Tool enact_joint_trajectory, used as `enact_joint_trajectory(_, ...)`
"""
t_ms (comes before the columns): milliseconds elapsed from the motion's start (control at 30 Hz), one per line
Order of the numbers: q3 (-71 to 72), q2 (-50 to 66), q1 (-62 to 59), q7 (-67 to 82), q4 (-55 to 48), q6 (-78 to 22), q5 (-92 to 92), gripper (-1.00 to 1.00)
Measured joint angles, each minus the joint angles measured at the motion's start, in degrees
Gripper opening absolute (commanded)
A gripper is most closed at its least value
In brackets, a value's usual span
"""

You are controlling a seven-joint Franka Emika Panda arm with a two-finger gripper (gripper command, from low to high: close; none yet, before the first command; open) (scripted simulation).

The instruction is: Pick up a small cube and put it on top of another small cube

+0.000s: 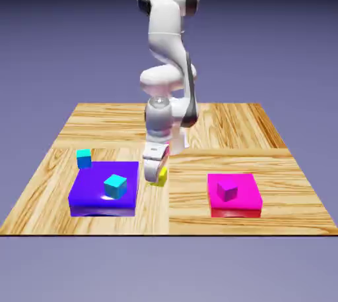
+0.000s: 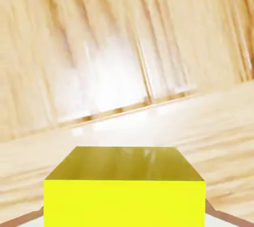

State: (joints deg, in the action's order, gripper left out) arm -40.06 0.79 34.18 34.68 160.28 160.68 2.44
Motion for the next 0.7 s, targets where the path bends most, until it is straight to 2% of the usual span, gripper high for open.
enact_joint_trajectory(367, -13.51, -6.29, -1.28, 3.63, -22.76, -26.82, 5.67, -1.0)
enact_joint_trajectory(600, -7.92, 6.15, -6.42, 14.18, -20.22, -16.24, -8.91, -1.0)
enact_joint_trajectory(633, -7.8, 6.41, -6.54, 14.41, -20.17, -16.02, -9.22, 1.0)
enact_joint_trajectory(700, -7.79, 6.41, -6.55, 14.41, -20.17, -15.95, -9.22, 1.0)
